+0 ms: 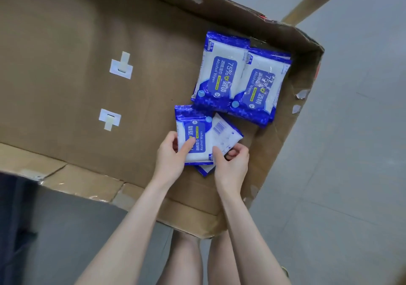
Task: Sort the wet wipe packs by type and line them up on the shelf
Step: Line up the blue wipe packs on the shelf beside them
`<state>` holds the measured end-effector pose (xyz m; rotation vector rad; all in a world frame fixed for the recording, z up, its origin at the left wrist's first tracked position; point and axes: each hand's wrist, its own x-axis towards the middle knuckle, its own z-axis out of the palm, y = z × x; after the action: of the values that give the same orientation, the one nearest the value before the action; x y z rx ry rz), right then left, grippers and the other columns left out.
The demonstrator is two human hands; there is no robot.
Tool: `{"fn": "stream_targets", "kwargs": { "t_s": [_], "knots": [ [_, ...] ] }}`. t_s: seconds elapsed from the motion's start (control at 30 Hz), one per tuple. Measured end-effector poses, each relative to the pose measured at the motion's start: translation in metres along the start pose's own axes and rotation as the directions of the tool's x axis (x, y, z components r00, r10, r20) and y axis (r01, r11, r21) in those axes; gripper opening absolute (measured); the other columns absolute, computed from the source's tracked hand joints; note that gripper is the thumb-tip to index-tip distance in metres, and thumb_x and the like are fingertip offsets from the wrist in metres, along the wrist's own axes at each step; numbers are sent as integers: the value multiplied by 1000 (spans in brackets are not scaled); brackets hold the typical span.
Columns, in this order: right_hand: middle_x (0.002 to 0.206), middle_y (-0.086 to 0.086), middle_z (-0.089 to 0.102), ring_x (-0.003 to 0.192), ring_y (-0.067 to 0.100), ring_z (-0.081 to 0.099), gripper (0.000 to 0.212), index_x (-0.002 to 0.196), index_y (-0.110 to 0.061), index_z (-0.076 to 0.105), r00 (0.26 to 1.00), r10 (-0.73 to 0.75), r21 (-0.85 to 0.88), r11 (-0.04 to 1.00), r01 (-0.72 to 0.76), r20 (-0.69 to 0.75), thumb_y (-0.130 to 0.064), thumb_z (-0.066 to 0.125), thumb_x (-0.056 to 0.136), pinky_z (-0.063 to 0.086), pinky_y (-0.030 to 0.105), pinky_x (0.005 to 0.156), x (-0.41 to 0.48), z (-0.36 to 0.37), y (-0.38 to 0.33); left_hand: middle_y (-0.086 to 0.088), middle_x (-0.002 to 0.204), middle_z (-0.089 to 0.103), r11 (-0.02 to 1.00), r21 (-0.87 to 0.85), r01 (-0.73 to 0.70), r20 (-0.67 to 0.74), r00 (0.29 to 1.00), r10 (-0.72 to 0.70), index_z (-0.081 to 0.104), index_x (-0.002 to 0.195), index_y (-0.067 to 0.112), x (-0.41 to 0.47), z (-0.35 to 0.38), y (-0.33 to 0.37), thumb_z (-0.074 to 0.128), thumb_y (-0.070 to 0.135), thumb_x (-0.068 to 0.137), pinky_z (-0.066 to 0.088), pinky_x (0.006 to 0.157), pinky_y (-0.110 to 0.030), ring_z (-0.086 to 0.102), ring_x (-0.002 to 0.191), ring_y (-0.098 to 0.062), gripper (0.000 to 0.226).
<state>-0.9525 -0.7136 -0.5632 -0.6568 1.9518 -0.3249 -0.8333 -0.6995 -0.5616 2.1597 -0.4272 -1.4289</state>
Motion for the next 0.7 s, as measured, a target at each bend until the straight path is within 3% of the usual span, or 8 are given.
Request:
{"fn": "stream_targets", "kwargs": {
  "t_s": [0.07,0.17,0.27,0.4,0.5,0.57,0.63,0.7],
  "knots": [
    [101,-1,58,79,0,59,29,100,-17,45,998,32,107,994,-38,57,-13,69,85,44,5,60,-3,-1,-2,7,90,68,995,-97,22,16,1000,-21,50,86,15,-5,-3,0,62,17,90,52,61,-16,67,76,-1,13],
    [99,1,66,81,6,67,24,96,-17,45,993,23,218,975,-48,119,-10,66,87,51,14,59,-12,-8,-9,4,92,67,985,-173,16,-25,999,-20,47,88,14,-15,-12,3,58,14,93,52,61,-15,66,73,2,12],
    [101,2,70,88,14,70,19,103,-12,54,980,-22,271,962,-33,196,-13,65,88,56,21,62,-27,-19,-21,4,98,66,977,-214,-12,-24,1000,7,47,97,12,-35,-25,9,57,14,93,53,62,-15,67,79,2,11],
    [92,7,74,86,23,71,15,96,-6,65,928,-79,301,953,-37,365,-19,60,92,56,32,70,-63,-40,-43,3,100,68,946,-317,-63,-12,998,62,51,102,12,-83,-45,26,56,9,93,54,64,-17,68,81,-2,11],
    [98,7,73,90,24,70,18,99,-9,60,855,-66,301,948,-108,515,-26,56,94,54,40,80,-103,-56,-63,0,101,69,901,-427,-76,-54,997,59,52,101,15,-130,-63,39,55,11,93,56,69,-22,68,87,-9,9],
    [106,9,71,95,25,68,31,107,-10,56,800,-47,283,946,-156,598,-36,56,90,51,46,88,-136,-66,-79,-2,104,69,867,-489,-98,-95,994,58,53,103,12,-165,-78,46,55,14,93,56,73,-27,67,91,-13,10],
    [110,7,70,96,24,68,49,117,-13,57,711,14,228,943,-244,703,-50,51,85,52,42,88,-172,-75,-94,-3,105,69,821,-559,-118,-134,990,50,53,104,11,-199,-96,52,54,13,93,56,73,-26,67,91,-13,11],
    [110,7,70,94,22,69,45,114,-19,64,595,38,165,945,-283,803,-50,46,89,53,37,86,-209,-82,-109,-8,108,68,764,-632,-133,-169,985,32,53,107,10,-230,-120,55,54,11,94,56,76,-30,67,95,-18,14]
  ]
}}
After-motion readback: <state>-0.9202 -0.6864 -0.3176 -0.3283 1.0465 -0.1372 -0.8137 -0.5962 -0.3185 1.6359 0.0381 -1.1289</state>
